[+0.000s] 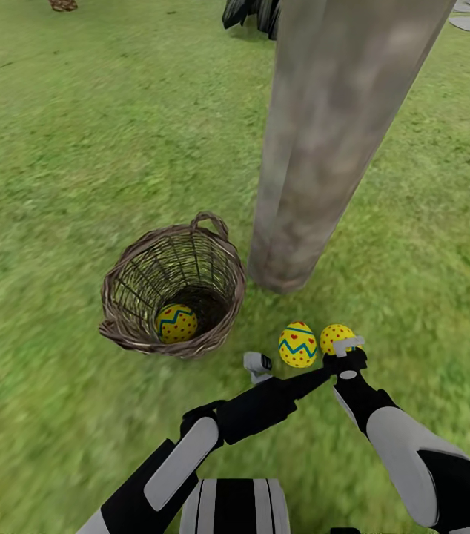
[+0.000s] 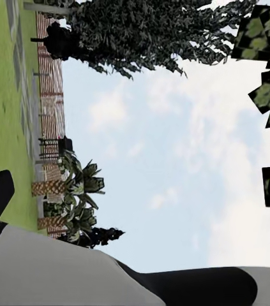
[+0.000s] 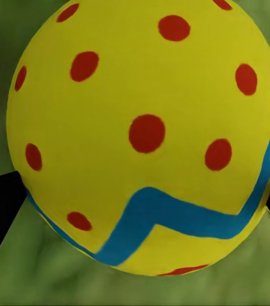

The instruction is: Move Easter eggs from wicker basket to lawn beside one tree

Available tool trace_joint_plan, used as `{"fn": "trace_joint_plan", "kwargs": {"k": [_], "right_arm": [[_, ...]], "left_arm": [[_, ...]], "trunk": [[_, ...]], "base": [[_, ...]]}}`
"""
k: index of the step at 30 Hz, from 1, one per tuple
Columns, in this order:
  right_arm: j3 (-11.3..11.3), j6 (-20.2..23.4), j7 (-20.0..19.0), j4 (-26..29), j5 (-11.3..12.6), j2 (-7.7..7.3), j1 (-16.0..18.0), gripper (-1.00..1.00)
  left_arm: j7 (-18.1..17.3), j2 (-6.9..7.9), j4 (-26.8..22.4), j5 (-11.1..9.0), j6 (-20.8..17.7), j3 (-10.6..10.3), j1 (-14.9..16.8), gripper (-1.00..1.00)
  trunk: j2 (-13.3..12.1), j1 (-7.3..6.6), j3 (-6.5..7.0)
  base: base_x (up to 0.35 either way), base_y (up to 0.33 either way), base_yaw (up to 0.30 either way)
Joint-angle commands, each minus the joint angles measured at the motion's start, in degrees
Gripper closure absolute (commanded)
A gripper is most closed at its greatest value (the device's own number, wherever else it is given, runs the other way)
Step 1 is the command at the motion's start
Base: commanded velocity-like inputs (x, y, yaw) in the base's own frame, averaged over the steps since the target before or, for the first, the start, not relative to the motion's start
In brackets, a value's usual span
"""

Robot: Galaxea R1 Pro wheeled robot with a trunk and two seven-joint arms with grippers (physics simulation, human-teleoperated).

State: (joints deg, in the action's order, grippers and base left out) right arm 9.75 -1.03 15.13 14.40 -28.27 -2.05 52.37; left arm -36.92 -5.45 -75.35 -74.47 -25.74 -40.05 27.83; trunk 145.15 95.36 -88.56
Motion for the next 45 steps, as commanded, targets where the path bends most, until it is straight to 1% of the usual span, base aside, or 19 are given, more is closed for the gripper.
{"fn": "trace_joint_plan", "kwargs": {"k": [1, 8, 9, 22, 42, 45], "right_arm": [[0.3, -0.1, -0.1, -2.0, 0.1, 0.03, 0.0, 1.0], [0.4, 0.0, -0.2, -1.9, 0.1, 0.03, 0.0, 1.0], [0.3, 0.0, -0.2, -1.9, 0.1, 0.03, 0.0, -1.0], [0.3, -0.1, -0.3, -1.9, 0.1, 0.03, 0.0, -1.0], [0.4, -0.2, -0.5, -1.1, 0.2, -0.08, 0.0, -1.0], [0.5, -0.2, -0.5, 0.1, 0.2, -0.26, 0.0, -1.0]], "left_arm": [[0.0, 0.0, 0.0, -0.6, -0.4, 0.0, 0.0, -1.0], [0.0, 0.01, 0.0, -0.6, 0.0, 0.0, 0.0, -1.0], [0.0, 0.02, 0.1, -0.6, 0.0, 0.0, 0.0, -1.0], [0.0, 0.01, 0.1, -0.8, 0.1, 0.0, 0.0, -1.0], [0.0, 0.08, 0.1, -1.1, -0.3, 0.1, 0.0, -1.0], [-0.1, 0.09, -0.2, -1.1, -0.5, 0.1, 0.0, -1.0]], "trunk": [[0.0, 0.01, -0.03], [0.0, 0.01, -0.03], [0.0, 0.01, -0.03], [0.0, 0.01, -0.03], [-0.3, -0.51, 4.4], [-0.3, -0.59, 5.06]], "base": [[0.0, 0.0, 0.0], [0.0, 0.0, 0.0], [0.0, 0.0, 0.0], [0.0, 0.0, 0.0], [0.0, 0.0, 0.0], [0.0, 0.0, 0.0]]}}
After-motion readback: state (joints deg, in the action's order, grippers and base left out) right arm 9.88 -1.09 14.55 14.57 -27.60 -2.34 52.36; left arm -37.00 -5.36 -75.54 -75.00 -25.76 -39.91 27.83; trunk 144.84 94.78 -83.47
